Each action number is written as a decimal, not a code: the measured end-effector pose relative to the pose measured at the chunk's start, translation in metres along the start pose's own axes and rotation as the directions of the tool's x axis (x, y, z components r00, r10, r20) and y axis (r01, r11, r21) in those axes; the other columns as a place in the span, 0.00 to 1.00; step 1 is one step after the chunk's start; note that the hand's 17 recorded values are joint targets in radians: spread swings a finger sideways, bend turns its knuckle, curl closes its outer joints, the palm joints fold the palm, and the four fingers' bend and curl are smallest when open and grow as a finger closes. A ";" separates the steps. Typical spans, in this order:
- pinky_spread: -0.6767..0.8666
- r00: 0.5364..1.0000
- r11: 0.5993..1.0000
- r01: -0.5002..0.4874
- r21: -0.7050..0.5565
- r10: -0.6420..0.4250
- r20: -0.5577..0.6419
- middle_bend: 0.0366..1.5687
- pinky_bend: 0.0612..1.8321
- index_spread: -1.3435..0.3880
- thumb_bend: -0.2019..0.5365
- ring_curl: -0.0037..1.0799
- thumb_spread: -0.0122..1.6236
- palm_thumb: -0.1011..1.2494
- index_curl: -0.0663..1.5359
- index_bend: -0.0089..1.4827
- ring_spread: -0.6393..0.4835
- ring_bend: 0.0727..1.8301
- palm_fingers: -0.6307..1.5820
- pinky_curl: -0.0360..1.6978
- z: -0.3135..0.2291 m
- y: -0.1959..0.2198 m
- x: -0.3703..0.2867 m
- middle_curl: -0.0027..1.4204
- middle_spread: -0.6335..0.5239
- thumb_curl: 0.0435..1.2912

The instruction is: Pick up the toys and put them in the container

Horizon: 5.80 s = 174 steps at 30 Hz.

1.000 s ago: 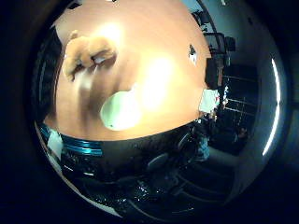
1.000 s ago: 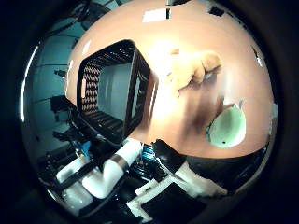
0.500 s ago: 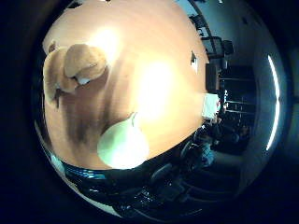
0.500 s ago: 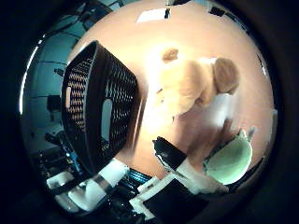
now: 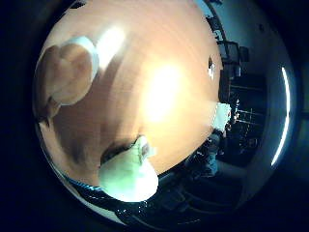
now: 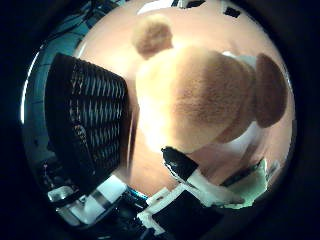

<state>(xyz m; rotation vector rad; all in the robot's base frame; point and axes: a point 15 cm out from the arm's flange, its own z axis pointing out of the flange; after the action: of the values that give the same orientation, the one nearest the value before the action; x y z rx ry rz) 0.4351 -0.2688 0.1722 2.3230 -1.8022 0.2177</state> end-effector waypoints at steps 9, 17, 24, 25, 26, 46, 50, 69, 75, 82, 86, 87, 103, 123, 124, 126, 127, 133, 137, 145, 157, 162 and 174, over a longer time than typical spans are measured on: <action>0.67 0.997 0.999 0.037 -0.027 -0.039 -0.065 0.14 0.06 0.52 0.24 0.17 0.61 0.44 0.27 0.17 0.71 0.07 0.39 0.17 0.002 -0.012 0.015 0.24 0.47 0.19; 0.65 0.992 0.995 0.088 -0.055 -0.093 -0.088 0.19 0.06 0.51 0.24 0.22 0.62 0.48 0.28 0.15 0.50 0.14 0.49 0.13 0.003 -0.012 0.010 0.26 0.39 0.20; 0.51 0.985 0.988 0.128 -0.091 -0.138 -0.107 0.24 0.07 0.49 0.25 0.27 0.62 0.54 0.28 0.14 0.32 0.26 0.60 0.11 0.000 -0.007 0.011 0.28 0.32 0.21; 0.49 0.984 0.986 0.131 -0.101 -0.142 -0.107 0.25 0.08 0.49 0.25 0.27 0.62 0.55 0.28 0.14 0.30 0.28 0.63 0.10 0.000 -0.005 0.011 0.28 0.31 0.21; 0.44 0.983 0.985 0.135 -0.109 -0.147 -0.108 0.27 0.09 0.49 0.25 0.28 0.62 0.57 0.29 0.14 0.26 0.31 0.68 0.10 -0.001 -0.003 0.012 0.29 0.30 0.22; 0.21 0.991 0.988 0.123 -0.090 -0.127 -0.035 0.79 0.61 0.58 0.25 0.60 0.45 0.82 0.59 0.64 0.35 0.69 0.78 0.35 -0.089 0.042 0.003 0.54 0.40 0.48; 0.23 0.995 0.991 0.097 -0.093 -0.095 0.027 0.80 0.62 0.59 0.25 0.63 0.43 0.83 0.61 0.65 0.35 0.70 0.76 0.39 -0.127 0.062 -0.005 0.57 0.39 0.54; 0.23 0.966 0.972 0.162 0.168 -0.191 0.176 0.80 0.58 0.59 0.25 0.71 0.40 0.83 0.65 0.67 0.34 0.70 0.74 0.50 -0.360 0.085 -0.137 0.64 0.39 0.65; 0.23 0.926 0.952 0.228 0.203 -0.277 0.257 0.81 0.56 0.60 0.25 0.73 0.40 0.84 0.65 0.66 0.34 0.70 0.74 0.53 -0.375 0.077 -0.203 0.65 0.39 0.66; 0.23 0.875 0.929 0.279 0.244 -0.350 0.334 0.81 0.53 0.60 0.25 0.74 0.40 0.84 0.66 0.67 0.34 0.69 0.74 0.56 -0.377 0.064 -0.260 0.66 0.39 0.67; 0.22 0.860 0.917 0.297 0.268 -0.379 0.342 0.81 0.52 0.60 0.25 0.76 0.41 0.84 0.67 0.67 0.33 0.69 0.73 0.58 -0.375 0.056 -0.276 0.66 0.39 0.67; 0.22 0.858 0.914 0.299 0.273 -0.383 0.341 0.81 0.52 0.60 0.25 0.76 0.41 0.84 0.67 0.66 0.33 0.69 0.73 0.58 -0.375 0.055 -0.278 0.66 0.39 0.67; 0.37 0.847 0.925 0.301 0.233 -0.371 0.379 0.51 0.31 0.51 0.24 0.56 0.73 0.58 0.50 0.34 0.37 0.51 0.38 0.53 -0.354 0.056 -0.283 0.49 0.36 0.39; 0.77 0.898 0.956 0.242 0.165 -0.285 0.336 0.13 0.15 0.51 0.24 0.24 0.68 0.50 0.27 0.12 0.72 0.17 0.38 0.27 -0.338 0.081 -0.215 0.25 0.51 0.21; 0.76 0.908 0.963 0.221 0.153 -0.261 0.329 0.13 0.14 0.52 0.24 0.23 0.68 0.50 0.26 0.12 0.72 0.17 0.38 0.27 -0.334 0.085 -0.202 0.25 0.50 0.21; 0.76 0.927 0.978 0.169 0.125 -0.201 0.316 0.13 0.14 0.52 0.24 0.23 0.68 0.50 0.26 0.12 0.72 0.16 0.39 0.26 -0.324 0.096 -0.173 0.25 0.50 0.20; 0.76 0.935 0.984 0.141 0.113 -0.170 0.313 0.13 0.13 0.52 0.24 0.23 0.68 0.50 0.25 0.12 0.72 0.16 0.39 0.25 -0.319 0.101 -0.158 0.25 0.50 0.20; 0.74 0.969 0.997 0.000 0.071 -0.018 0.248 0.12 0.10 0.53 0.25 0.22 0.68 0.50 0.24 0.12 0.71 0.14 0.39 0.23 -0.277 0.135 -0.059 0.24 0.50 0.20; 0.72 0.980 0.998 -0.050 0.049 0.040 0.195 0.11 0.08 0.53 0.25 0.21 0.67 0.52 0.24 0.12 0.71 0.12 0.39 0.21 -0.245 0.155 -0.005 0.24 0.50 0.20; 0.70 0.986 0.996 -0.083 0.021 0.079 0.146 0.11 0.07 0.54 0.24 0.21 0.66 0.53 0.23 0.12 0.71 0.10 0.38 0.20 -0.164 0.183 0.052 0.25 0.50 0.21; 0.70 0.975 0.990 -0.143 -0.006 0.142 0.171 0.11 0.07 0.54 0.24 0.23 0.66 0.53 0.23 0.12 0.71 0.08 0.38 0.19 -0.064 0.200 0.075 0.24 0.50 0.21; 0.70 0.971 0.986 -0.165 -0.012 0.164 0.176 0.11 0.07 0.54 0.24 0.23 0.65 0.52 0.23 0.12 0.71 0.07 0.38 0.19 -0.038 0.203 0.081 0.24 0.50 0.21; 0.70 0.957 0.985 -0.168 -0.045 0.174 0.231 0.10 0.09 0.54 0.24 0.25 0.65 0.52 0.23 0.11 0.70 0.10 0.41 0.19 0.026 0.201 0.079 0.24 0.49 0.21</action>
<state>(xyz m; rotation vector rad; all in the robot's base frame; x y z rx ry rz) 0.2598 -0.3978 0.1784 2.2561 -2.1064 -0.0577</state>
